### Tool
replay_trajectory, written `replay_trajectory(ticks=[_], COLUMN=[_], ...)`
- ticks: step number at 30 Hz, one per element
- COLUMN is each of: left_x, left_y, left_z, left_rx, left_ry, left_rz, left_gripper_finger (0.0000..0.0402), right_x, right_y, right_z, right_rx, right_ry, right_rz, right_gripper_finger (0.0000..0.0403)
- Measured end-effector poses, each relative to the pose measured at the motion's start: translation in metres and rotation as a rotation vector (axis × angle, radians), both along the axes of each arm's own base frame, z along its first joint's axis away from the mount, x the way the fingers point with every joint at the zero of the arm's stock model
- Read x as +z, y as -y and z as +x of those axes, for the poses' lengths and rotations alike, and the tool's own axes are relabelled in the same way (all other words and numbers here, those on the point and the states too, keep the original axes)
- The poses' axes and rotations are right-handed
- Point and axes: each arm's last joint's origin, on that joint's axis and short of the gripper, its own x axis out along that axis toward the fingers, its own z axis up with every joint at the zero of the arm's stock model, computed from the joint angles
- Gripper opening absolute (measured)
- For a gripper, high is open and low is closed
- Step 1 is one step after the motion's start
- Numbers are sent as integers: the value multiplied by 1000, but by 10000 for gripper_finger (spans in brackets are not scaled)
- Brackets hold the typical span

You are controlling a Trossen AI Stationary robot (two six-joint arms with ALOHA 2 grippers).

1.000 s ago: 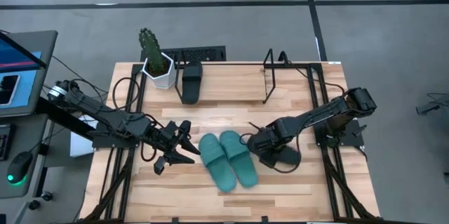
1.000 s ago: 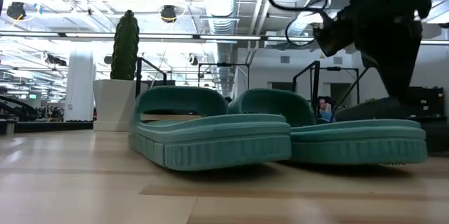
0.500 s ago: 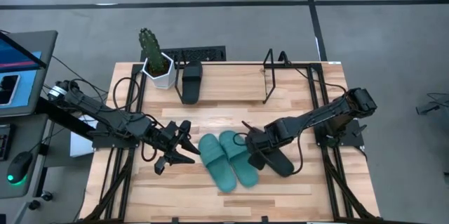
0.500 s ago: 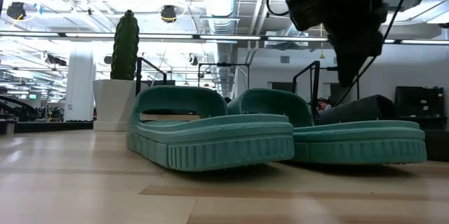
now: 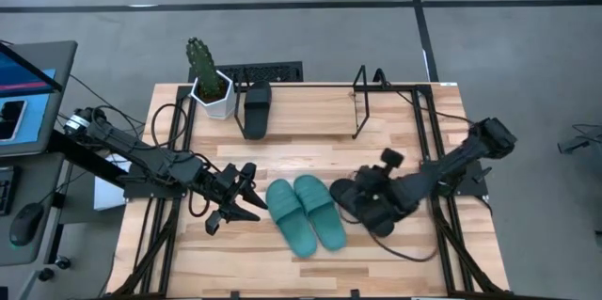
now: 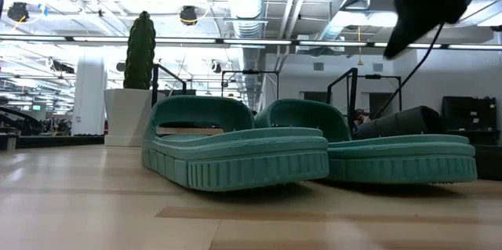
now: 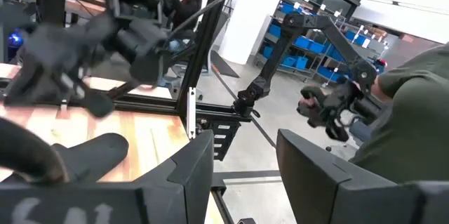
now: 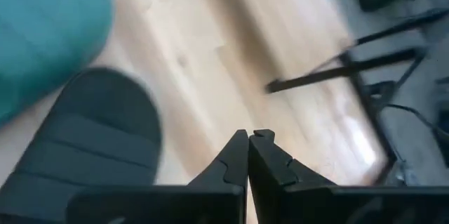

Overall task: Pick and place slides into the shelf
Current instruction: Put the black slides on the shelf

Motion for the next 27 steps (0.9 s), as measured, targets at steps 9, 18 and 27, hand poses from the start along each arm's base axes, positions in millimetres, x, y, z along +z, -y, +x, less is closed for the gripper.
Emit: replay_trajectory(ticks=[9,18,27], left_x=[0,0,0], left_y=[-3,-3,-5], left_z=[1,1,2], left_rx=[12,-8,-47], left_ry=[-1,-1,-1], left_rz=[-3,-2,-2], left_gripper_finger=[144,144,144], right_x=[11,-28,-73], right_y=[-16,-39,-51], right_z=[-45,-66,-61], right_rx=[-178,-385,-392], right_ry=[235,370,346], right_rz=[130,232,219], right_gripper_finger=[0,11,112])
